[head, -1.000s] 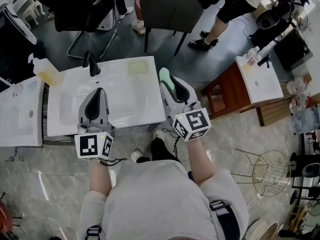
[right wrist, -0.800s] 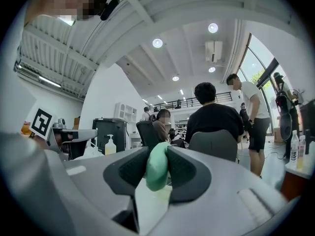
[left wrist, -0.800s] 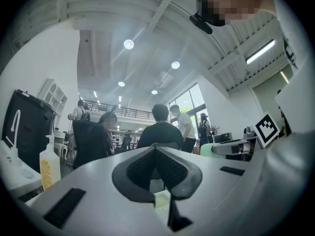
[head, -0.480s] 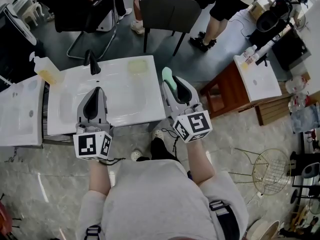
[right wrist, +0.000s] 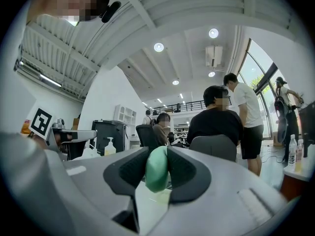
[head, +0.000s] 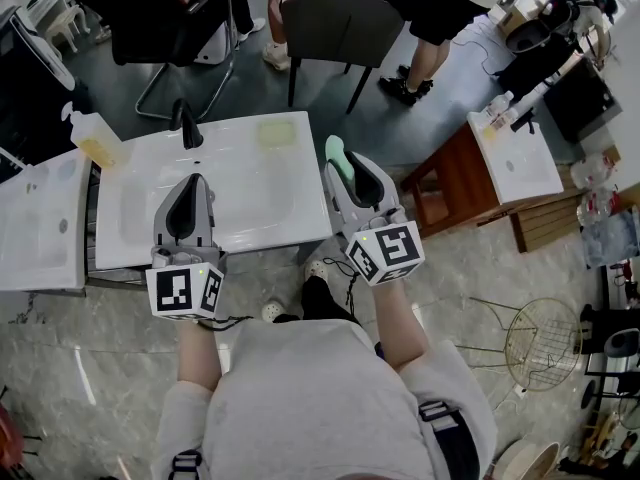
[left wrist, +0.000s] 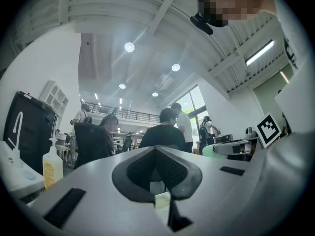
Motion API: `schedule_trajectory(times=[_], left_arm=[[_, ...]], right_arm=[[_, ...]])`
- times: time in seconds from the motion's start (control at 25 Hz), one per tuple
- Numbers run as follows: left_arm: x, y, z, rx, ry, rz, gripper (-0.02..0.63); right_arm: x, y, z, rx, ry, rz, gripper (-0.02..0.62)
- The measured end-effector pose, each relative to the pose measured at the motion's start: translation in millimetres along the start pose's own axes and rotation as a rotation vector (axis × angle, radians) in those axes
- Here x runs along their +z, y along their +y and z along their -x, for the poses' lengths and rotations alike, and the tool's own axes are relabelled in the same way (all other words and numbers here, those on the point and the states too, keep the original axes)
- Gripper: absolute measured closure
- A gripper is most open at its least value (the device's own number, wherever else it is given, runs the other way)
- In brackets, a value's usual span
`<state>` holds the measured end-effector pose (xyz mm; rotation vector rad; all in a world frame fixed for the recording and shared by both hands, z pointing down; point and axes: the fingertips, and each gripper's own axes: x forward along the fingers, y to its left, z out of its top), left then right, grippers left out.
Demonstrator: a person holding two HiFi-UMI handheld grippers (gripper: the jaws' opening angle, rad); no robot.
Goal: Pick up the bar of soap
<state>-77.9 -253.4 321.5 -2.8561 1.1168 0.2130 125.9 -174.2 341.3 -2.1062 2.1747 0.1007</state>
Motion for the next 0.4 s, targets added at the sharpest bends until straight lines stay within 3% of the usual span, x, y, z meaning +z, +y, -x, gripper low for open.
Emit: schedule_trajectory(times=[0.4], left_arm=[[-3.4, 5.0, 2.2, 0.018, -0.006, 0.01, 0.598]], right_arm=[[-2.0, 0.4, -1.4, 0.001, -0.002, -0.003, 0.466]])
